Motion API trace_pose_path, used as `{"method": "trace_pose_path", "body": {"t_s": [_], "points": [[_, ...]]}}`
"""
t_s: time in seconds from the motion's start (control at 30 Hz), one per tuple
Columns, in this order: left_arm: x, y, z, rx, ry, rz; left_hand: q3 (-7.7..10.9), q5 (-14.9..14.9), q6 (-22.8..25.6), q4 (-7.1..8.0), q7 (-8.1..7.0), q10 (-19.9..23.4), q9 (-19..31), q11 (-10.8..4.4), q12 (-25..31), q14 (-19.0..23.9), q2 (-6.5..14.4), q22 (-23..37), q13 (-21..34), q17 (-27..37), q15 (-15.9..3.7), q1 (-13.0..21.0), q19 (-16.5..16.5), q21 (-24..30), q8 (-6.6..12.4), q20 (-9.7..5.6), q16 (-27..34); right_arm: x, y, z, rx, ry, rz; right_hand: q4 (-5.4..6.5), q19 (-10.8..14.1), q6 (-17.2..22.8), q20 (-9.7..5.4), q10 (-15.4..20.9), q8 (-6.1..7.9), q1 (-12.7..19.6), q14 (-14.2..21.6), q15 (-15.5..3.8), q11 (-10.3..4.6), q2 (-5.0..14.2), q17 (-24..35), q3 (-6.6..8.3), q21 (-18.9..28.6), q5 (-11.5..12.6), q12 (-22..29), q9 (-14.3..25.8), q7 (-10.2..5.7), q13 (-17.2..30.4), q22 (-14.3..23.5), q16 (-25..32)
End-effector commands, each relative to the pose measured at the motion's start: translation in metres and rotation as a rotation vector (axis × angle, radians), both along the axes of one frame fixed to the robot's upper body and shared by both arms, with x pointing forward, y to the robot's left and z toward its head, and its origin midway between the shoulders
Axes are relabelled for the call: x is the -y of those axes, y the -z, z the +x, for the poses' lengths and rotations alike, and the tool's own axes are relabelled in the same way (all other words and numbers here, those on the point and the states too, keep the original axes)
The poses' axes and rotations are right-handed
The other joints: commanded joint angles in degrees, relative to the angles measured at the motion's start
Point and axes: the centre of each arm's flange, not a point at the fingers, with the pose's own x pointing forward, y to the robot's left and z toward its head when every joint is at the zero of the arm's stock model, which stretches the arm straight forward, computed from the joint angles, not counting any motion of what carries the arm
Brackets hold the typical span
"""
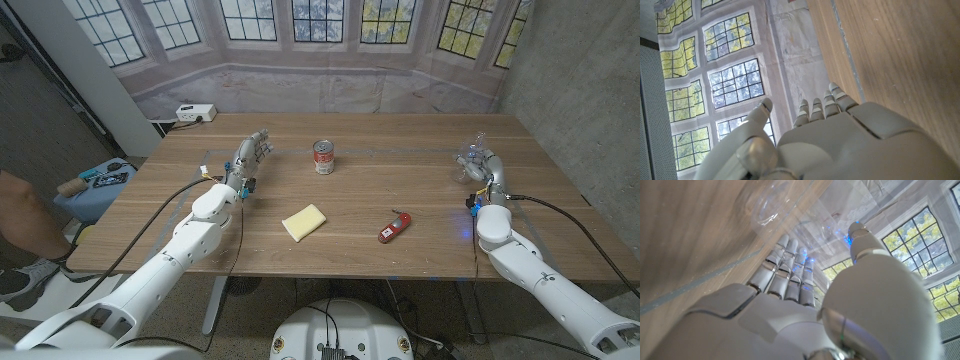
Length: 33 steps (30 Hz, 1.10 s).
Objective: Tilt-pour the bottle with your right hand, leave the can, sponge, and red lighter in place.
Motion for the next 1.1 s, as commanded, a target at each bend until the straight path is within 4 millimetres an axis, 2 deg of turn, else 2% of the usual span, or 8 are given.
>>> {"method": "trace_pose_path", "body": {"t_s": [0.03, 0.57, 1.1], "points": [[0.002, 0.004, -0.002, 0.002, 0.007, -0.005, 0.15, 0.3, 0.6, -0.24, 0.10, 0.3, 0.1, 0.24, 0.3, 0.5, -0.3, 0.2, 0.3, 0.1, 0.09, 0.6, 0.5, -0.2, 0.16, -0.13, -0.1, -0.001, -0.004, -0.008, -0.003, 0.004, -0.027, 0.14, 0.5, -0.1, -0.21, 0.8, 0.02, 0.0, 0.3, -5.19, -0.57, 0.47, 0.5, -0.17, 0.0, 0.3, 0.3, 0.2, 0.46, 0.4, 0.1, 0.0], [0.002, 0.005, -0.009, 0.015, 0.001, -0.010, 0.28, 0.4, 0.7, -0.69, 0.15, 0.4, 0.1, 0.21, 0.3, 0.4, -0.3, 0.2, 0.4, 0.1, 0.16, 0.9, 0.5, -0.3, 0.11, -0.12, -0.1, -0.001, -0.014, -0.015, -0.010, 0.013, -0.080, 0.64, 0.0, -1.0, 0.29, 0.0, -0.38, -0.9, -0.3, -4.61, -0.16, 0.28, 1.0, -0.64, -0.5, 0.1, 0.3, 0.3, 0.99, 0.8, 0.1, -0.6], [0.004, 0.008, -0.012, 0.013, 0.001, -0.010, 0.20, 0.4, 0.9, -1.13, 0.16, 0.4, 0.1, 0.19, 0.2, 0.5, -0.3, 0.2, 0.4, 0.1, 0.17, 1.3, 0.6, -0.3, 0.06, -0.16, -0.1, -0.002, -0.026, -0.021, -0.013, 0.029, -0.140, 0.54, 0.3, -0.8, 0.28, 0.0, -0.43, -0.8, 0.1, -4.61, -0.25, 0.39, 1.4, -0.73, -0.7, 0.0, 0.6, 0.3, 0.96, 1.1, 0.2, -0.7]]}}
